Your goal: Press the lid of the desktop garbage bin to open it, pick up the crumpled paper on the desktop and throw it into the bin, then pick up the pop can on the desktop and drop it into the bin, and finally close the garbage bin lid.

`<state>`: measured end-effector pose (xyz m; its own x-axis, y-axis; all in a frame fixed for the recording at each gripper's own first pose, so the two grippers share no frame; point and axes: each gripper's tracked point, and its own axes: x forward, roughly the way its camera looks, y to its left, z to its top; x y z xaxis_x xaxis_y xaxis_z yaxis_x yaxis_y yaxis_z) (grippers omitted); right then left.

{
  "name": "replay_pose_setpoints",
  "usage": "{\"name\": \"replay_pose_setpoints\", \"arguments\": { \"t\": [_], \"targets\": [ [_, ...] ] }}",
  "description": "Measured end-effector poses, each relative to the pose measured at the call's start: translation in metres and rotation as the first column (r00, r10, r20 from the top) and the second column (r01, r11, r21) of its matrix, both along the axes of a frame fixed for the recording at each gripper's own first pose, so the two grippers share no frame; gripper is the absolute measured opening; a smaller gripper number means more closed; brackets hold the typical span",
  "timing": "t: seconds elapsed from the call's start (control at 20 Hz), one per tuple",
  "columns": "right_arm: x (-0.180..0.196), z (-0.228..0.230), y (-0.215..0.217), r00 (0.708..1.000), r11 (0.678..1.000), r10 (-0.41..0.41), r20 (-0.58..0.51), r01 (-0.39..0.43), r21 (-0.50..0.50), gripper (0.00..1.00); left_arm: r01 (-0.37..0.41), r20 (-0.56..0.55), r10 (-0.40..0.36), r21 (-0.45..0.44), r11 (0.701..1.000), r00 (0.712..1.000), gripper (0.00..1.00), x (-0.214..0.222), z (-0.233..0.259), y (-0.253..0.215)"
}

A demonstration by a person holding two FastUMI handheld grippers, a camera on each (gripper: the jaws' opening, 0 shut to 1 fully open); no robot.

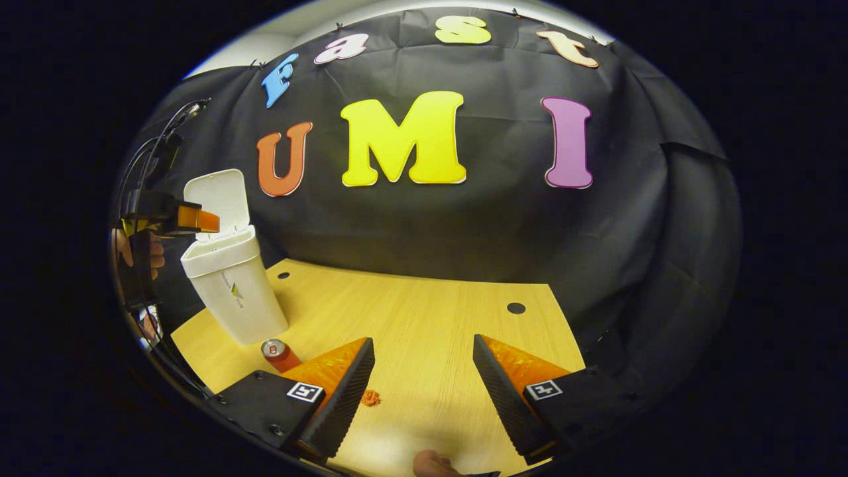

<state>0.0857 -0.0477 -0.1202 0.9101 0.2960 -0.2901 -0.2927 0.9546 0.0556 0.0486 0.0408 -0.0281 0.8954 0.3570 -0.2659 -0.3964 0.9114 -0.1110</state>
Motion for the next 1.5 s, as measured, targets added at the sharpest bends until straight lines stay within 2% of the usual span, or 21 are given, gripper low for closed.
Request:
{"name": "replay_pose_setpoints", "arguments": {
  "t": [0.15, 0.25, 0.4, 0.55, 0.65, 0.75, 1.0, 1.3, 1.4, 1.5],
  "targets": [
    [-0.002, -0.017, 0.008, 0.999, 0.999, 0.030, -0.031, -0.030, -0.020, 0.95, 0.027, -0.005, -0.027, 0.010, 1.000, 1.000, 0.95, -0.008, -0.012, -0.017],
    [-0.004, -0.030, 0.018, 0.997, 0.998, 0.046, -0.054, -0.048, -0.028, 0.95, 0.075, -0.010, -0.075, 0.018, 0.997, 0.997, 0.98, -0.010, -0.023, -0.029],
    [-0.005, -0.053, 0.036, 0.992, 0.999, 0.031, -0.124, -0.035, -0.029, 0.95, 0.148, -0.059, -0.144, 0.057, 0.987, 0.988, 0.98, -0.012, -0.044, -0.041],
    [-0.001, -0.082, 0.053, 0.981, 0.999, 0.003, -0.196, -0.013, -0.047, 0.95, 0.234, -0.075, -0.230, 0.050, 0.971, 0.970, 0.98, -0.009, -0.058, -0.053],
    [0.007, -0.103, 0.064, 0.973, 0.996, -0.028, -0.228, 0.008, -0.088, 0.95, 0.250, -0.098, -0.244, 0.057, 0.966, 0.965, 0.98, -0.012, -0.070, -0.051],
    [0.014, -0.126, 0.078, 0.962, 0.994, -0.037, -0.270, 0.008, -0.109, 0.95, 0.299, -0.117, -0.294, 0.021, 0.954, 0.948, 0.98, -0.013, -0.086, -0.060],
    [0.023, -0.186, 0.106, 0.928, 0.980, -0.060, -0.367, -0.015, -0.198, 0.95, 0.382, -0.152, -0.374, 0.023, 0.924, 0.915, 0.98, -0.016, -0.103, -0.066],
    [0.029, -0.231, 0.121, 0.856, 0.976, -0.087, -0.510, -0.030, -0.216, 0.95, 0.454, -0.119, -0.445, 0.066, 0.889, 0.888, 0.99, -0.012, -0.097, -0.074],
    [0.033, -0.240, 0.118, 0.843, 0.966, -0.104, -0.528, -0.041, -0.256, 0.95, 0.464, -0.117, -0.455, 0.066, 0.884, 0.883, 0.98, -0.012, -0.098, -0.073],
    [0.037, -0.247, 0.118, 0.829, 0.961, -0.117, -0.547, -0.045, -0.273, 0.82, 0.466, -0.131, -0.458, 0.035, 0.884, 0.879, 1.00, -0.014, -0.106, -0.071]
  ]
}}
